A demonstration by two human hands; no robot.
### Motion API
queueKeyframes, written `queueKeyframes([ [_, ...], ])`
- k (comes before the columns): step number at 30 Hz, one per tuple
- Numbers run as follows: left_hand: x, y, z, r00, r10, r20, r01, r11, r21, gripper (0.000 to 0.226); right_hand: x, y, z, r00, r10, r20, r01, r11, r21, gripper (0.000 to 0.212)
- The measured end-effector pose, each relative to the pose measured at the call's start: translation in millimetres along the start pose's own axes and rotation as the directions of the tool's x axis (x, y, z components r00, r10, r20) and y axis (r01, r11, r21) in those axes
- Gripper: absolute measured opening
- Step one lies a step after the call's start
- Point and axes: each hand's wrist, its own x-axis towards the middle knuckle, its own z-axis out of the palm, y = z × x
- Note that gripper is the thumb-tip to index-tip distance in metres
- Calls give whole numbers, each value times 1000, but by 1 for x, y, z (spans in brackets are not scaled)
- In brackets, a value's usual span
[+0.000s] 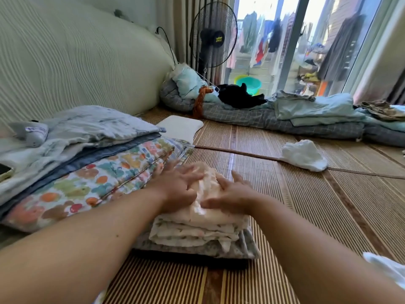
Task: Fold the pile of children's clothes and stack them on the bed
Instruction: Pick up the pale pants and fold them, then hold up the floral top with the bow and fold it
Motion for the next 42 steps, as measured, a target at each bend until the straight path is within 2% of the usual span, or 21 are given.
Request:
queueKeyframes([
  [2,5,-1,7,996,-77,54,77,997,8,67,-3,5,0,1000,11,14,-11,999,-51,106],
  [6,-4,6,6,952,-266,149,287,946,-147,91,-25,11,-1,999,22,-45,-22,1000,-6,103],
  [9,-31,32,-7,943,-331,21,324,906,-273,82,-62,19,-7,986,27,-163,-27,1000,3,105],
  [12,-74,80,-16,980,-173,-96,143,955,-258,75,-127,38,-13,962,7,-275,-19,999,-40,102],
  [16,-138,161,-9,990,135,-44,-142,939,-314,70,-235,83,-11,948,20,-318,-51,995,-89,101],
  [21,-221,277,35,902,422,93,-376,872,-312,65,-365,164,19,898,134,-419,-143,990,10,105],
  [24,-256,329,73,825,515,232,-475,855,-210,79,-422,210,43,858,322,-401,-294,947,131,102],
  [26,-270,352,100,785,517,341,-512,852,-114,93,-449,235,61,850,393,-352,-350,919,181,101],
  [28,-278,366,121,795,473,380,-493,869,-50,90,-470,253,77,858,421,-295,-388,907,164,100],
  [32,-279,360,127,862,465,202,-476,879,7,25,-488,269,103,858,493,-143,-493,869,38,88],
  [34,-274,347,122,859,473,197,-480,877,-13,16,-487,276,113,840,514,-173,-521,853,6,69],
  [36,-269,334,115,865,463,195,-455,886,-84,14,-485,281,115,800,523,-295,-538,842,33,37],
  [38,-270,319,104,874,460,158,-449,888,-100,15,-484,279,111,775,513,-369,-515,851,103,18],
  [40,-274,299,93,886,448,116,-436,892,-117,14,-484,266,104,810,466,-356,-400,883,246,15],
  [42,-277,273,85,907,411,97,-403,911,-85,13,-485,242,98,873,398,-282,-281,883,376,18],
])
